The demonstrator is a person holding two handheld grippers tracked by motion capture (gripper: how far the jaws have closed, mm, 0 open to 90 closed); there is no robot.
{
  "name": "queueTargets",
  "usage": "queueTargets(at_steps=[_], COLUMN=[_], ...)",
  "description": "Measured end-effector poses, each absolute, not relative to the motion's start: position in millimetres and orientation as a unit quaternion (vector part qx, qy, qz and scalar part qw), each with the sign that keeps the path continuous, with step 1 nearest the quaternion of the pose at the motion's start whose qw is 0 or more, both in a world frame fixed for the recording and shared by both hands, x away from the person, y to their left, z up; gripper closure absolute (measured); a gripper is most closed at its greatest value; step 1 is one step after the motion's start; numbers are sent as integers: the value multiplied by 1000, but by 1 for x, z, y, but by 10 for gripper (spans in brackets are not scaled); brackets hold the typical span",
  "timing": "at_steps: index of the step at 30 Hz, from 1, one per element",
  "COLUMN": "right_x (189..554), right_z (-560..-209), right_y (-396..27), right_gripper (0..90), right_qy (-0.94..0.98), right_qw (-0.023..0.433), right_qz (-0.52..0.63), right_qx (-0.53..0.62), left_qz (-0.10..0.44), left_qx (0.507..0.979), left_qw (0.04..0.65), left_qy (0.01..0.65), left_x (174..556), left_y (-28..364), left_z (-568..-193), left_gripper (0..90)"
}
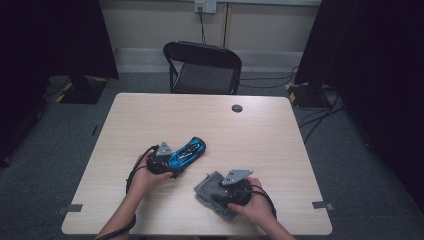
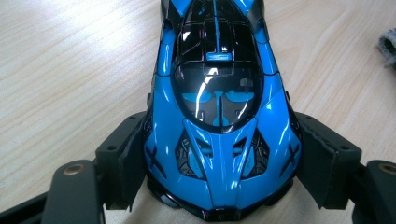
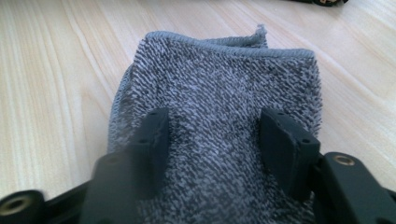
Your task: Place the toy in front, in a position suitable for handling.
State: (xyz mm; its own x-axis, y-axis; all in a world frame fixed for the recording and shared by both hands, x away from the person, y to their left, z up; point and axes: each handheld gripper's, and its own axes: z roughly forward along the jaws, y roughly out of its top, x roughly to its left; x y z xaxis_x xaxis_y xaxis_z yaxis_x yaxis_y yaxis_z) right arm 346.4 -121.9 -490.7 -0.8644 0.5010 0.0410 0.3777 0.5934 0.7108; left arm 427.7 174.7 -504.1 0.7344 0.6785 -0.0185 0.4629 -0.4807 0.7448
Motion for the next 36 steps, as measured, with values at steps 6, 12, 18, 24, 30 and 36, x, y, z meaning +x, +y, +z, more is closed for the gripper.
queueTargets(at_steps=[6,12,18,24,30,36], right_x=[346,348,348,350,354,358], right_z=[-494,-493,-491,-489,-485,-480], right_y=[-123,-121,-119,-119,-118,-119], right_gripper=[584,687,748,782,798,812], right_qy=[876,871,875,876,880,882], right_qw=[86,86,95,87,77,71], right_qz=[393,390,379,375,365,355], right_qx=[265,285,285,292,295,301], left_qz=[141,140,140,140,140,140], left_qx=[849,849,849,849,849,849], left_qw=[382,382,383,384,384,384], left_qy=[336,336,336,335,335,335], left_x=[428,428,428,428,428,428], left_y=[175,175,175,175,175,175], left_z=[-504,-504,-504,-504,-504,-504], left_gripper=[254,254,254,254,253,254])
